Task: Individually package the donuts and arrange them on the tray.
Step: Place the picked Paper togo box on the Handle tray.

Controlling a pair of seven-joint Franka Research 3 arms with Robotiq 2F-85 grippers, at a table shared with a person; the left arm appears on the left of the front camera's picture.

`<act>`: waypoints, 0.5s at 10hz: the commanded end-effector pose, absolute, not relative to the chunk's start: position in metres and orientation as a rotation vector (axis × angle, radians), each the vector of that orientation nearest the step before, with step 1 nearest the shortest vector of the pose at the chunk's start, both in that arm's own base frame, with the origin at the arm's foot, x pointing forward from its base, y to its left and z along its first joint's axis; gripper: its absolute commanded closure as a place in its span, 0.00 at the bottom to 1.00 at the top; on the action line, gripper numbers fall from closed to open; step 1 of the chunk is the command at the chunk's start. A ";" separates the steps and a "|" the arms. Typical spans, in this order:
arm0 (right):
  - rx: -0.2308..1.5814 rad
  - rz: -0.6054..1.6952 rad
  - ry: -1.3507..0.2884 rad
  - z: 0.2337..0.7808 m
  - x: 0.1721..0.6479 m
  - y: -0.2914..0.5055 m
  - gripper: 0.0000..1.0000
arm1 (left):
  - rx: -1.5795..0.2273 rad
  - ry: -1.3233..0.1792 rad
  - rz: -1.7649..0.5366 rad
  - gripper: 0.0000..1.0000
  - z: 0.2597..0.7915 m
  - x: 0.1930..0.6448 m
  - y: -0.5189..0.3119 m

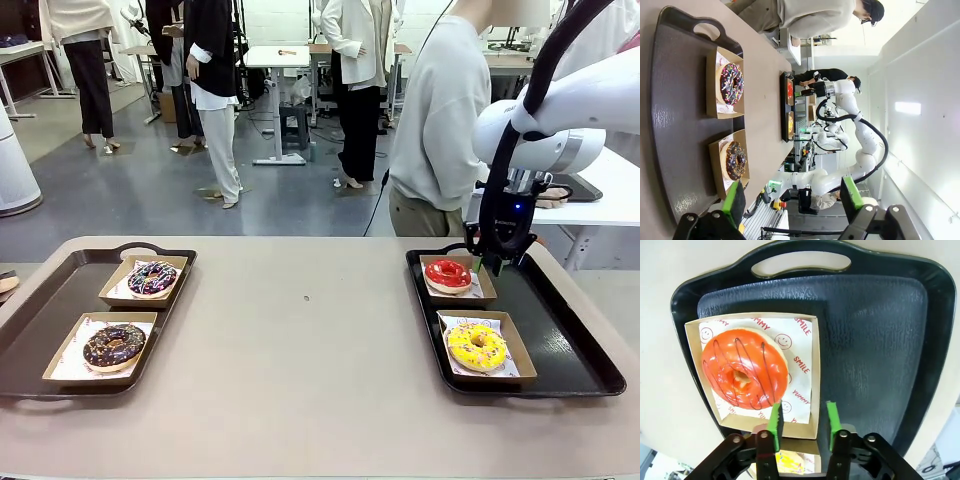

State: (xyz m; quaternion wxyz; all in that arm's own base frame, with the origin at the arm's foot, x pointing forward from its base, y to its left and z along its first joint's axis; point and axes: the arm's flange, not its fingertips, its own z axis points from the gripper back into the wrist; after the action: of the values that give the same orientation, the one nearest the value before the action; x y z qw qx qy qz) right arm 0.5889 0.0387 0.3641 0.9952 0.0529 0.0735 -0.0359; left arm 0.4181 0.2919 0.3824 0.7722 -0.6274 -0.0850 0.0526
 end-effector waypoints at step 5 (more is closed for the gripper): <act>0.144 -0.074 0.131 0.376 0.586 0.049 0.00 | -1.361 -0.189 0.115 0.00 0.384 0.417 0.292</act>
State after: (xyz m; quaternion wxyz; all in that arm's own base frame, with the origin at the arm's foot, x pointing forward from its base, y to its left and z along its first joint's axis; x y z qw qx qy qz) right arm 0.5886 0.0441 0.3703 0.9950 0.0620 0.0690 -0.0361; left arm 0.4181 0.2919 0.3824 0.7722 -0.6274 -0.0850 0.0526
